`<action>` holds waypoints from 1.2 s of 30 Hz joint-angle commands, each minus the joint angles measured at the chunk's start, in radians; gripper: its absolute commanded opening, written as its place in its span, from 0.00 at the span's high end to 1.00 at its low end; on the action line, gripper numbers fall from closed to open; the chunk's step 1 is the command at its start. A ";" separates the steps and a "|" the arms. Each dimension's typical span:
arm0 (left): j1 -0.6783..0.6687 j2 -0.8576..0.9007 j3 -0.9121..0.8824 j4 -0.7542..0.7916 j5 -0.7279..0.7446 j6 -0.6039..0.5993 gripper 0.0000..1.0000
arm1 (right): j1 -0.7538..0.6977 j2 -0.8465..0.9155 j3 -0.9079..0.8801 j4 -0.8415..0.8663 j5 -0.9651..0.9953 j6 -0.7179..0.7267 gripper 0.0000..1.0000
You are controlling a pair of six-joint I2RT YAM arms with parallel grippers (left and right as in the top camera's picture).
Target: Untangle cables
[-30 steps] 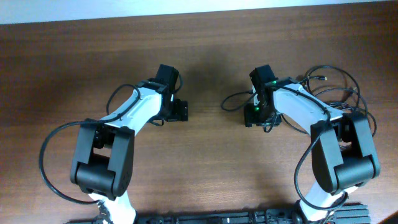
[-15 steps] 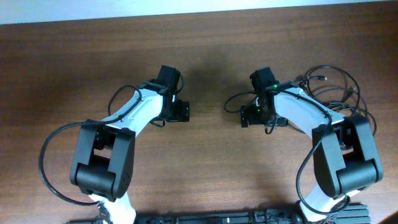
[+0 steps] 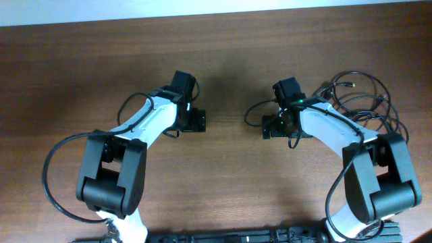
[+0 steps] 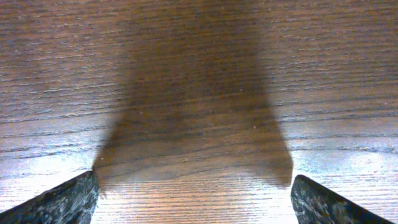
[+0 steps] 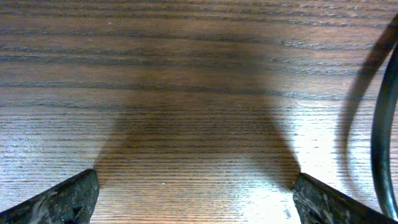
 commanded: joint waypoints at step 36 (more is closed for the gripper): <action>0.016 -0.118 -0.038 -0.608 0.145 -0.011 0.01 | -0.002 -0.301 -0.052 -0.479 -0.154 0.062 0.01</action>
